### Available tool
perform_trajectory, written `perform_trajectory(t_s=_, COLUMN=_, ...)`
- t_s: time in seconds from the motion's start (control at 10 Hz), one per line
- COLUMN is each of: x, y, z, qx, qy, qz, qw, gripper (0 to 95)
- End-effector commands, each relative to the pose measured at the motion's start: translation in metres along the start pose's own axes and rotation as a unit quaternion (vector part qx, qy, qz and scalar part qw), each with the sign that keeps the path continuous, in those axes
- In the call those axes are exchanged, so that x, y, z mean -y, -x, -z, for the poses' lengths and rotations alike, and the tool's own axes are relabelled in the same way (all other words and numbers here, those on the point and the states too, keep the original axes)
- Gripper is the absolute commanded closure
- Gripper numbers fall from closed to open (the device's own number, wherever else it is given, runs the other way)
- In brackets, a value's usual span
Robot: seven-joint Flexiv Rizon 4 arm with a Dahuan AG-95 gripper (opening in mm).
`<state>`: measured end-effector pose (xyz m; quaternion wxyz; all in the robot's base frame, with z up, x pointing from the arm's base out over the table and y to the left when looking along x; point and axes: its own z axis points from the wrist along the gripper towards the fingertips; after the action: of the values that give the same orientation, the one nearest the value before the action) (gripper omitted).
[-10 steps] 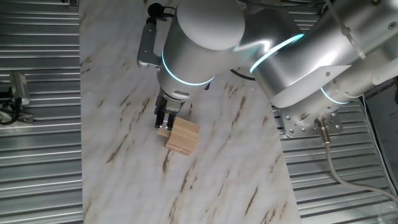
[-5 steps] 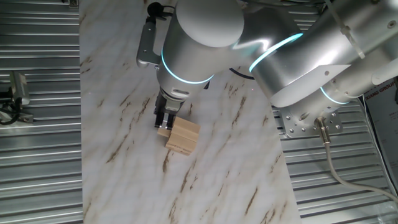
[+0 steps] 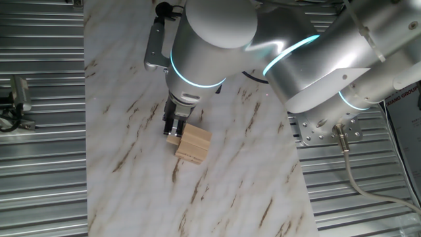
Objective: Play Jenga
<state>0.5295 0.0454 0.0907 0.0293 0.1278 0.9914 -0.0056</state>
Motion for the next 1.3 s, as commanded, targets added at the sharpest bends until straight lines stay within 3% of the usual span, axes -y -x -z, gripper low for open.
perform_trajectory(t_s=0.1, x=0.0, y=0.0001, z=-0.0001, qx=-0.002, qy=-0.001, qz=0.0, qw=1.0, gripper=95.0)
perform_trajectory(t_s=0.5, x=0.0, y=0.0001, z=-0.0001, qx=-0.005, qy=0.01, qz=0.001, qw=0.9999, gripper=95.0)
perform_trajectory(t_s=0.9, x=0.0, y=0.0001, z=-0.0001, qx=0.001, qy=0.006, qz=0.012, qw=0.9999, gripper=95.0)
perform_trajectory(t_s=1.3, x=0.0, y=0.0001, z=-0.0001, qx=-0.005, qy=0.004, qz=0.055, qw=0.9985, gripper=95.0)
